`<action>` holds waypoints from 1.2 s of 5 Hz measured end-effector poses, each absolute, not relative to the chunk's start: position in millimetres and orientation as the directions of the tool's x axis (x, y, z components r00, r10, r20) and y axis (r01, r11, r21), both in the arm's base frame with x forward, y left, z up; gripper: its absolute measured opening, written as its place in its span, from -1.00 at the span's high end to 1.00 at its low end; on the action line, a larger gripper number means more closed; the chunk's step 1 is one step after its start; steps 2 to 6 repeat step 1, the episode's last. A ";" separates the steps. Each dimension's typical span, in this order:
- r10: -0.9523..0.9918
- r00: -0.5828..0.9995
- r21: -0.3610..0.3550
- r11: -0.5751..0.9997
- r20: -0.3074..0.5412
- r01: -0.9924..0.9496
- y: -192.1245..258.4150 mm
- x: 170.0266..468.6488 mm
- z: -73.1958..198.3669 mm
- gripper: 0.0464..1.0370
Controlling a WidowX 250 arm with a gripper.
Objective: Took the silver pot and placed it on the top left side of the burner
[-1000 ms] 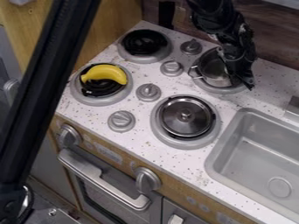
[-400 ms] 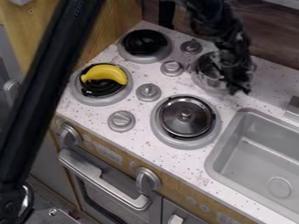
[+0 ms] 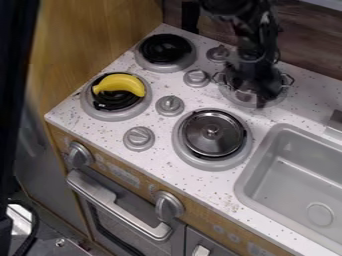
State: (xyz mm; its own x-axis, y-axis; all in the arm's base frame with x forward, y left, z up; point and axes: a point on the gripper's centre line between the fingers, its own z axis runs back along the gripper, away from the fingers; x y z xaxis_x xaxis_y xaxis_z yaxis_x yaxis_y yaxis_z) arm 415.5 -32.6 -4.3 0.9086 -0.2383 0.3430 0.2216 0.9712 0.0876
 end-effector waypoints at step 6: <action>-0.173 0.968 0.031 0.985 0.183 0.170 -33.8 381.3 -11.5 -0.92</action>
